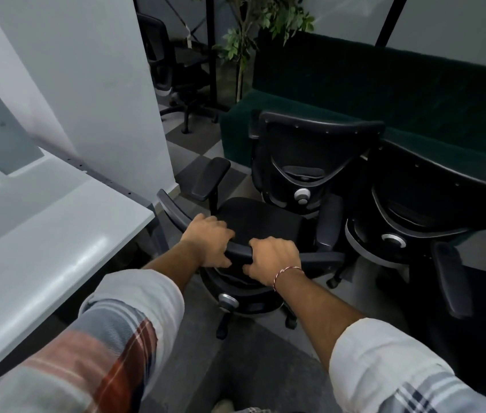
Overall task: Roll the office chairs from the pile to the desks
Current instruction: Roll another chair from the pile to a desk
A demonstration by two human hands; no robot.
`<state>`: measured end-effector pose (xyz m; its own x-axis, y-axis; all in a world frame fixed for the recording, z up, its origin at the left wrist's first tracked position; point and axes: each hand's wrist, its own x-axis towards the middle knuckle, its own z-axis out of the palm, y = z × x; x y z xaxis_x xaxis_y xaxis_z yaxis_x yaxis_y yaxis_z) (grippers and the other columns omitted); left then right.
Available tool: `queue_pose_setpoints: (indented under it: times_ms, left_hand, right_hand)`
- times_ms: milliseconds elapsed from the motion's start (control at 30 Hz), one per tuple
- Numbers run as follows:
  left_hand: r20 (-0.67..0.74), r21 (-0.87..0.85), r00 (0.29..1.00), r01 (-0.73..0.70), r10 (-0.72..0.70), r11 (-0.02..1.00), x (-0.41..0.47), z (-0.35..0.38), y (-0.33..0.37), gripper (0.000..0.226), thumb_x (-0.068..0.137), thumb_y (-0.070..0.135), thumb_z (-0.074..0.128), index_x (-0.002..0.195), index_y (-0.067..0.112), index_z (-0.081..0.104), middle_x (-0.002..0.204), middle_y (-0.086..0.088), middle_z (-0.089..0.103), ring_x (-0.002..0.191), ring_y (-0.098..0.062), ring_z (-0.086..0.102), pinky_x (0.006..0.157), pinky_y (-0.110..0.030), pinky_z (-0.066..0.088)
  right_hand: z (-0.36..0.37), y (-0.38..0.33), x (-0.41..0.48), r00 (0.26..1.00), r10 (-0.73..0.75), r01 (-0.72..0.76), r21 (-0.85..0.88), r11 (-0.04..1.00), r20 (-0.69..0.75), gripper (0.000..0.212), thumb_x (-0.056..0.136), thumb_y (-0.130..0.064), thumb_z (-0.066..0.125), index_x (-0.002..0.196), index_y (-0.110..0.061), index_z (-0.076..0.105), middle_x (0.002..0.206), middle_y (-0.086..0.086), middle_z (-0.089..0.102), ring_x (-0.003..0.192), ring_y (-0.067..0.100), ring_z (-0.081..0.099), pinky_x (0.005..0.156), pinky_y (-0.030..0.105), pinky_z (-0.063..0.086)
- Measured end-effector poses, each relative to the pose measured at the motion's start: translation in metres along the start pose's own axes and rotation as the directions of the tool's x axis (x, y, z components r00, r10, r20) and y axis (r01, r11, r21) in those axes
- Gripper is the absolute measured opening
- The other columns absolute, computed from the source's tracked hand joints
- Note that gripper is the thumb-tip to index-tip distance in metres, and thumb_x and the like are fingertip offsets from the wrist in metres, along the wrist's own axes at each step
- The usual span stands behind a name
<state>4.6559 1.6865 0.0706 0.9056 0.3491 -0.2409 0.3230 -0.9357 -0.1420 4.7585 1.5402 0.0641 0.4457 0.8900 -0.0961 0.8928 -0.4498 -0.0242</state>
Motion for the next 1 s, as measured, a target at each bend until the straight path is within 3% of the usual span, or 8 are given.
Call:
queue_pose_setpoints:
  times_ms: [200, 767, 1000]
  left_hand:
    - [-0.053, -0.047, 0.996, 0.063, -0.066, 0.997, -0.013, 0.004, 0.011, 0.037, 0.076, 0.060, 0.061, 0.102, 0.034, 0.063, 0.096, 0.009, 0.061, 0.098, -0.017, 0.057, 0.089, -0.038, 0.039]
    - [-0.029, -0.088, 0.977, 0.208, -0.211, 0.974, -0.106, 0.013, 0.096, 0.035, 0.074, 0.060, 0.062, 0.095, 0.031, 0.063, 0.093, 0.007, 0.064, 0.095, -0.018, 0.061, 0.087, -0.035, 0.043]
    - [-0.051, -0.133, 0.953, 0.291, -0.299, 0.948, -0.137, 0.014, 0.157, 0.030, 0.072, 0.057, 0.063, 0.085, 0.031, 0.059, 0.089, 0.006, 0.065, 0.091, -0.020, 0.062, 0.074, -0.032, 0.037]
  right_hand:
    - [0.001, -0.001, -0.008, 1.000, -0.007, 0.008, 0.009, 1.000, -0.017, 0.032, 0.080, -0.048, 0.065, 0.098, -0.023, 0.061, 0.088, 0.002, 0.067, 0.083, 0.027, 0.066, 0.064, 0.031, 0.042]
    - [0.011, 0.006, -0.107, 0.982, -0.187, 0.187, -0.016, 0.982, 0.001, 0.030, 0.081, -0.047, 0.065, 0.096, -0.021, 0.059, 0.087, 0.002, 0.065, 0.083, 0.027, 0.065, 0.064, 0.031, 0.042]
    - [0.012, 0.036, -0.148, 0.960, -0.281, 0.282, -0.051, 0.958, 0.020, 0.030, 0.079, -0.049, 0.065, 0.092, -0.023, 0.059, 0.084, 0.001, 0.064, 0.082, 0.027, 0.064, 0.064, 0.031, 0.041]
